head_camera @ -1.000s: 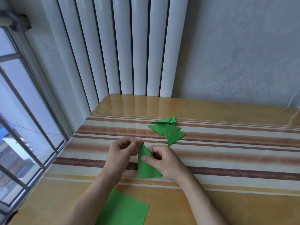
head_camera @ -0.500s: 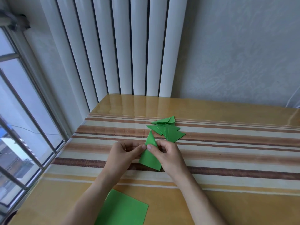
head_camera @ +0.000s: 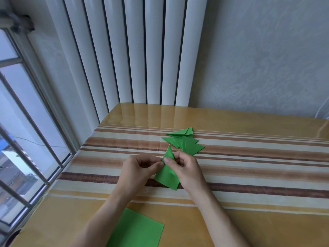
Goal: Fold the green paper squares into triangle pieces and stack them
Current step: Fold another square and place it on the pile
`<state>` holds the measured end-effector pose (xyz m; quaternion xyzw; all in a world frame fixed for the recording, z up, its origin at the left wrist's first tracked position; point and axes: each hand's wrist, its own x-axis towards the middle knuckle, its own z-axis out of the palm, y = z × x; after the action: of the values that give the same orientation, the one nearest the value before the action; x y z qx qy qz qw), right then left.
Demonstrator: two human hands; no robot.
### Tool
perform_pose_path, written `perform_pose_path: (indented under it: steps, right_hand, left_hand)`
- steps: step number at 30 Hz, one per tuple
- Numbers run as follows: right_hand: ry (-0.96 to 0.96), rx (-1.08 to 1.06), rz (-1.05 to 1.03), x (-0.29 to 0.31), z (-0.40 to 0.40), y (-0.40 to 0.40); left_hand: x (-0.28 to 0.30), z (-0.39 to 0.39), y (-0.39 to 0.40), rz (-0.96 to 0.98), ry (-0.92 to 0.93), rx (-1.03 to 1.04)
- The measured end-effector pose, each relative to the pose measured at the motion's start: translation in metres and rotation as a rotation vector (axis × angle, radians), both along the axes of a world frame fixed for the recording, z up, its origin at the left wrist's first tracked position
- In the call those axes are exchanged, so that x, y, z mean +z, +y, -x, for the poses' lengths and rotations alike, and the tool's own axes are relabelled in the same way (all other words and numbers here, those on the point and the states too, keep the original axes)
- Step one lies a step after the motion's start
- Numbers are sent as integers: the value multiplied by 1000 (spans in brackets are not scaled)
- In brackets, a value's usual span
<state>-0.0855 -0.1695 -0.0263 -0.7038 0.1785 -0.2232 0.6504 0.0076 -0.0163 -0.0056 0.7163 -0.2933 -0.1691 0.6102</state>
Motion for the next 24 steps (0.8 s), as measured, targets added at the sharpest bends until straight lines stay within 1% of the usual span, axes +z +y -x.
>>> perform_pose_path:
  steps: [2, 10, 19, 24]
  right_hand:
    - [2, -1, -9, 1, 0, 1]
    - [9, 8, -17, 4, 1, 1]
    - [6, 27, -24, 4, 2, 1]
    - [-59, -56, -54, 8, 2, -2]
  left_hand:
    - [0, 1, 0, 3, 8, 2]
    - [5, 4, 1, 49, 214, -27]
    - [6, 4, 2, 78, 251, -51]
    - [6, 3, 1, 33, 331, -100]
